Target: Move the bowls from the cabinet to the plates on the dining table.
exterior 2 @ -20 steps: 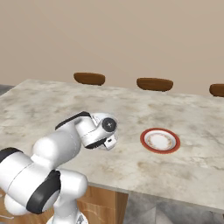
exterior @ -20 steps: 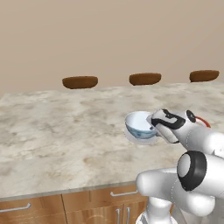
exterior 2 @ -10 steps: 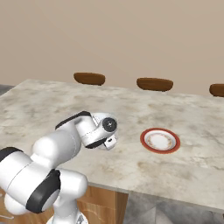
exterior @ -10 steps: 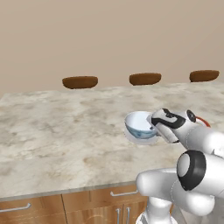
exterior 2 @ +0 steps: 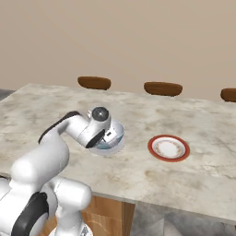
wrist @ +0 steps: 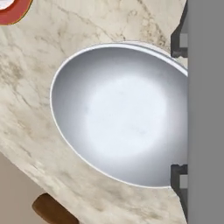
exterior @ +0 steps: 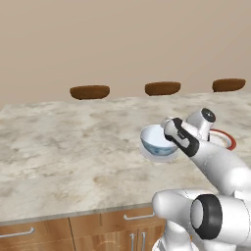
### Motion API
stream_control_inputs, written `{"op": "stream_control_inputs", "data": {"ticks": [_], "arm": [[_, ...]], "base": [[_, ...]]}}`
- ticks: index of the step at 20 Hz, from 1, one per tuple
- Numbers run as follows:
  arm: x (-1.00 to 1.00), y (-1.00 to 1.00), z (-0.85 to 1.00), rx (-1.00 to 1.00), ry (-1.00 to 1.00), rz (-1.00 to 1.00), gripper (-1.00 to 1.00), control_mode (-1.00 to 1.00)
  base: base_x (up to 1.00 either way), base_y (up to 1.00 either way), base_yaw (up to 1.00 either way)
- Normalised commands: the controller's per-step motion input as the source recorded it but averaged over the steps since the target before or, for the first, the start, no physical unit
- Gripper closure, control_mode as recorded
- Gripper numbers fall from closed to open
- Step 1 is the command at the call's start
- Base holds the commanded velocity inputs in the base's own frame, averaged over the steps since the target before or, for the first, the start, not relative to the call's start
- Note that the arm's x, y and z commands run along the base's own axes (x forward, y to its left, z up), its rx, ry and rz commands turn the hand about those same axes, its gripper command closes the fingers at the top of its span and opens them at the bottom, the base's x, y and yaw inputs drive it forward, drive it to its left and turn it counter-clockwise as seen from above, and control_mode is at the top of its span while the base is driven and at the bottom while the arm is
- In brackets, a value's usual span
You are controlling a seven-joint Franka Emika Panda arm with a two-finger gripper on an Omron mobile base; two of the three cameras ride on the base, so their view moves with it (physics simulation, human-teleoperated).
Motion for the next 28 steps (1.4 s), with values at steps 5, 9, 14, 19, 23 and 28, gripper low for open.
{"op": "stream_control_inputs", "data": {"ticks": [5,9,14,19,23,28], "arm": [[-0.36,0.08,0.39,-0.16,0.03,0.00,-1.00,-1.00],[-0.68,0.15,0.40,-0.17,0.10,0.00,-1.00,-1.00],[-0.85,0.05,0.58,-0.18,0.03,0.00,-1.00,-1.00],[-0.85,0.08,0.67,-0.17,0.00,0.07,-1.00,-1.00],[-0.94,0.24,0.32,-0.05,0.07,0.18,-1.00,-1.00],[-0.99,0.28,0.21,-0.02,0.12,0.19,-1.00,-1.00]], "base": [[0.00,0.00,0.00],[0.00,0.00,0.00],[0.00,0.00,0.00],[0.00,0.00,0.00],[0.00,0.00,0.00],[0.00,0.00,0.00]]}}
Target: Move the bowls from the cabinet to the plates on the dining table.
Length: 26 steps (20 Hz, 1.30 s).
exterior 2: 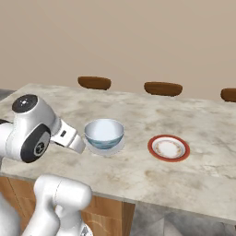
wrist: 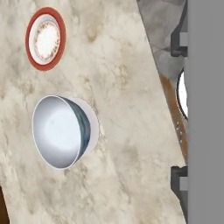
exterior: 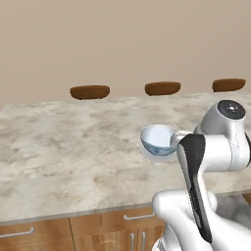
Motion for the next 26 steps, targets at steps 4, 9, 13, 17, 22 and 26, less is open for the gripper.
{"op": "stream_control_inputs", "data": {"ticks": [4,9,13,17,22,26], "arm": [[-0.92,0.17,0.57,-0.15,0.06,0.13,-1.00,-1.00],[-0.81,0.09,0.58,-0.17,0.06,0.08,-1.00,-1.00],[-0.23,0.01,0.19,-0.05,0.01,0.03,-1.00,-1.00],[0.00,0.00,0.00,0.00,0.00,0.00,-1.00,-1.00],[-0.01,0.01,0.00,0.00,0.00,0.00,-1.00,1.00],[0.00,0.00,0.00,0.00,0.00,0.00,-1.00,1.00]], "base": [[0.00,0.00,0.00],[0.00,0.00,0.00],[0.00,0.00,0.00],[0.00,0.00,0.00],[-0.01,0.01,0.00],[-0.85,0.00,0.01]]}}
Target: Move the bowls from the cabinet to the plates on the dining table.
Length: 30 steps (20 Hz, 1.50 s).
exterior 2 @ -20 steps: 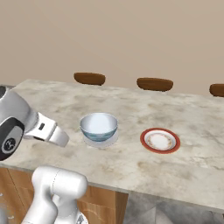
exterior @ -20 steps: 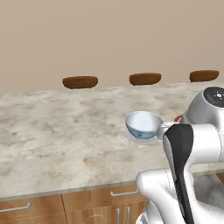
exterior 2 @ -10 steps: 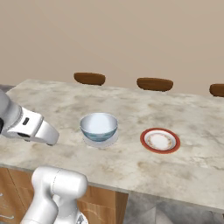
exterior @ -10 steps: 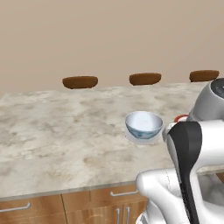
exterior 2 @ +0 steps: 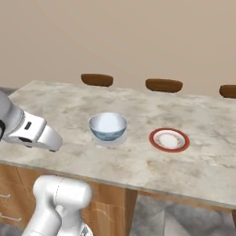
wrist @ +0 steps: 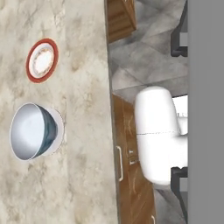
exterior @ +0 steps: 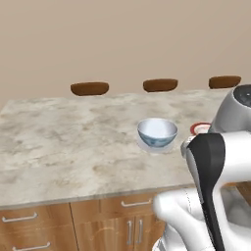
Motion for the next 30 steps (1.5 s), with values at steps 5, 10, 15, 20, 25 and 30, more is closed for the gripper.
{"op": "stream_control_inputs", "data": {"ticks": [5,10,15,20,25,30], "arm": [[0.00,0.00,0.00,0.00,0.00,0.00,-1.00,1.00],[0.00,0.00,0.00,0.00,0.00,0.00,-1.00,1.00],[0.00,0.00,0.00,0.00,0.00,0.00,-1.00,1.00],[0.00,0.00,0.00,0.00,0.00,0.00,-1.00,1.00],[0.00,0.00,0.00,0.00,0.00,0.00,-1.00,1.00],[0.00,0.00,0.00,0.00,0.00,0.00,-1.00,1.00]], "base": [[-1.00,0.00,0.01],[-0.50,-0.19,-0.17],[-0.10,-0.39,-0.59],[0.01,-0.48,-0.70],[0.00,-0.26,-0.64],[0.13,-0.20,-0.54]]}}
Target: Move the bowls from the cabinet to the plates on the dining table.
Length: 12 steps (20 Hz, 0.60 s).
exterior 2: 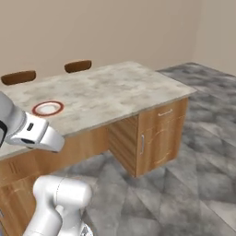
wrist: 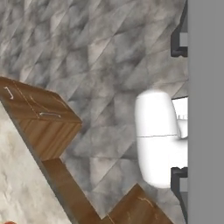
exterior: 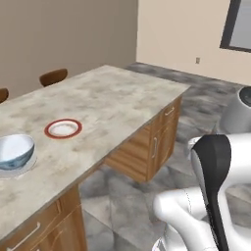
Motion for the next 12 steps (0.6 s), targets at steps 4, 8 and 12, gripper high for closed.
{"op": "stream_control_inputs", "data": {"ticks": [4,8,12], "arm": [[0.00,0.00,0.00,0.00,0.00,0.00,-1.00,1.00],[0.00,0.00,0.00,0.00,0.00,0.00,-1.00,1.00],[0.00,0.00,0.00,0.00,0.00,0.00,-1.00,1.00]], "base": [[0.40,-0.18,-0.44],[0.73,-0.20,-0.36],[0.98,-0.22,-0.17]]}}
